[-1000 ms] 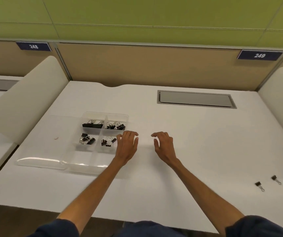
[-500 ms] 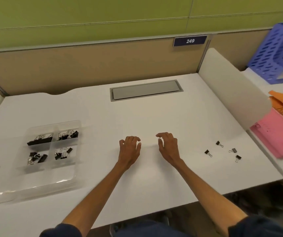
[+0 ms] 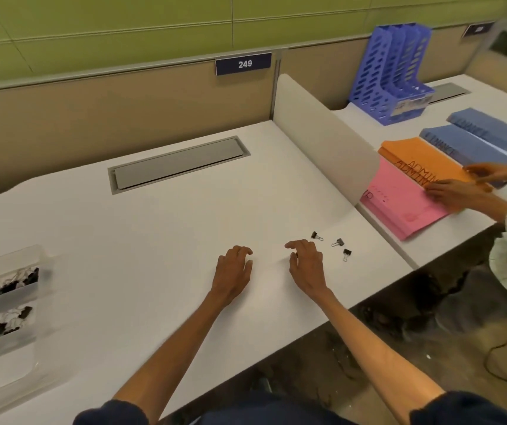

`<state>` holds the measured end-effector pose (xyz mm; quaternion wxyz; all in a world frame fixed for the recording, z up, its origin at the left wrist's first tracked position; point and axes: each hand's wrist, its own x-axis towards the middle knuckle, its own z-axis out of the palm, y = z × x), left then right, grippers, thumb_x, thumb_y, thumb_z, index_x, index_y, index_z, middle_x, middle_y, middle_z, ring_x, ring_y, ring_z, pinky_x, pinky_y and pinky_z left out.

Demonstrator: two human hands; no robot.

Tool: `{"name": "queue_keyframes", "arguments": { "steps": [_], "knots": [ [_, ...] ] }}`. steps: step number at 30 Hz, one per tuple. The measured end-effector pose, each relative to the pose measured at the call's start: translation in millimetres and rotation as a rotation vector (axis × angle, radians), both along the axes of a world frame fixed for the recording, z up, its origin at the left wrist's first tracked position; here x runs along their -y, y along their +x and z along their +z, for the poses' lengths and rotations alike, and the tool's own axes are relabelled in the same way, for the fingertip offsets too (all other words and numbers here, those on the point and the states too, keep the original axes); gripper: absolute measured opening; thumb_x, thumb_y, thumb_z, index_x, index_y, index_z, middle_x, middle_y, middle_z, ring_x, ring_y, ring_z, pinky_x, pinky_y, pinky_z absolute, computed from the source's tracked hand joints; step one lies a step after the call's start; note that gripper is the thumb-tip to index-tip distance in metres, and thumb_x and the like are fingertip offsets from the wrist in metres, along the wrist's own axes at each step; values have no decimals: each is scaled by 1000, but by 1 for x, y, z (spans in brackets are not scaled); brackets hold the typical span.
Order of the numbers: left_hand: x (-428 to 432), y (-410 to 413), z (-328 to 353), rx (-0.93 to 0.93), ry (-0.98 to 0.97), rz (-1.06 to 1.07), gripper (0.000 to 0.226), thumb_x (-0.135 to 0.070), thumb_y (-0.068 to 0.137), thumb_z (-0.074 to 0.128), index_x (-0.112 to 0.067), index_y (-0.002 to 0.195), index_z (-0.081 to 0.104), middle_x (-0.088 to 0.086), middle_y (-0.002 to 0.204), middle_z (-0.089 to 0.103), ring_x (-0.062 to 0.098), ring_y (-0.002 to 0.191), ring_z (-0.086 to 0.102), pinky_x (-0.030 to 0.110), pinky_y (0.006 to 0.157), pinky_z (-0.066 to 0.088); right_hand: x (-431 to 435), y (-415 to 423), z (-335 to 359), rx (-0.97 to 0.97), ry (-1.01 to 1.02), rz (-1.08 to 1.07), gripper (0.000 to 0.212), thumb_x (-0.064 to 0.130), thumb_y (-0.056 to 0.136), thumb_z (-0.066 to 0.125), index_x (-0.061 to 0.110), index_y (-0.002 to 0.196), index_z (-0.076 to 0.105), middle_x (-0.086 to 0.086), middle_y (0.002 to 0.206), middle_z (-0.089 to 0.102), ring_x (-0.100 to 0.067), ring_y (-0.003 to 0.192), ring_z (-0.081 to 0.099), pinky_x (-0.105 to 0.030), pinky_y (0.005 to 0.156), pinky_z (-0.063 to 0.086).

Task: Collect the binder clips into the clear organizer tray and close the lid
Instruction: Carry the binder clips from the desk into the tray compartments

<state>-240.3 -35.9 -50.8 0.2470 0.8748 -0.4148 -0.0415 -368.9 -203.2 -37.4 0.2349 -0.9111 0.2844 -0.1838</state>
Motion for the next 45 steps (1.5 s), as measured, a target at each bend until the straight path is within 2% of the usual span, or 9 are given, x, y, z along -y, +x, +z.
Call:
{"name": "queue_keyframes", "arguments": {
  "steps": [7,16,24,28,31,35,37,41,45],
  "knots": [
    [43,-16,3,-76,101,-160,43,-27,96,47,-29,139,43,1,134,45,19,117,48,33,95,37,38,-26,-12,-5,95,-156,28,5,91,51,20,113,60,0,119,58,-22,121,46,-41,92,37],
    [86,-20,5,-7,202,-300,58,-20,97,44,-44,146,25,4,133,42,21,118,42,37,86,39,58,-16,-19,-72,187,-278,31,15,99,40,16,128,51,-7,126,53,-25,125,41,-49,94,42],
    [100,-24,2,83,267,-309,45,-15,99,38,-34,139,44,4,121,46,24,109,42,33,71,32,79,2,-20,-69,252,-312,37,32,94,54,17,128,53,-7,122,59,-27,112,55,-43,91,47],
    [97,-24,3,8,199,-201,33,-14,97,44,-22,126,57,2,108,55,22,103,47,33,70,39,84,6,-23,-109,211,-306,32,35,92,58,18,120,60,-8,112,59,-28,102,59,-39,84,48],
    [93,-20,3,-38,188,-117,14,-21,95,47,-16,101,58,0,97,61,22,96,52,37,68,44,81,2,-27,-114,143,-280,24,26,94,54,23,115,65,-6,108,60,-27,100,59,-39,80,48],
    [90,-16,6,-168,166,2,25,-39,88,54,-15,80,51,-4,77,60,19,77,54,37,66,43,69,-6,-36,-98,23,-245,33,7,89,53,29,106,71,-3,100,61,-25,92,60,-41,75,43],
    [87,-15,6,-203,147,11,24,-41,87,56,-19,84,51,-7,81,62,17,79,55,34,67,43,61,-10,-37,-96,-5,-236,37,6,88,54,33,108,70,-1,100,61,-23,91,58,-40,75,37],
    [81,-17,5,-191,90,-48,27,-42,90,57,-24,109,50,-8,106,58,13,93,55,28,71,37,51,-18,-37,-52,-4,-208,35,13,91,54,33,120,62,-1,107,60,-21,100,57,-39,82,33],
    [83,-22,10,-137,124,-81,27,-34,94,53,-26,120,54,-3,111,52,14,87,56,24,70,36,55,-19,-37,-52,14,-162,35,15,92,54,32,122,61,-1,117,52,-19,102,56,-39,81,33]
  ]
}}
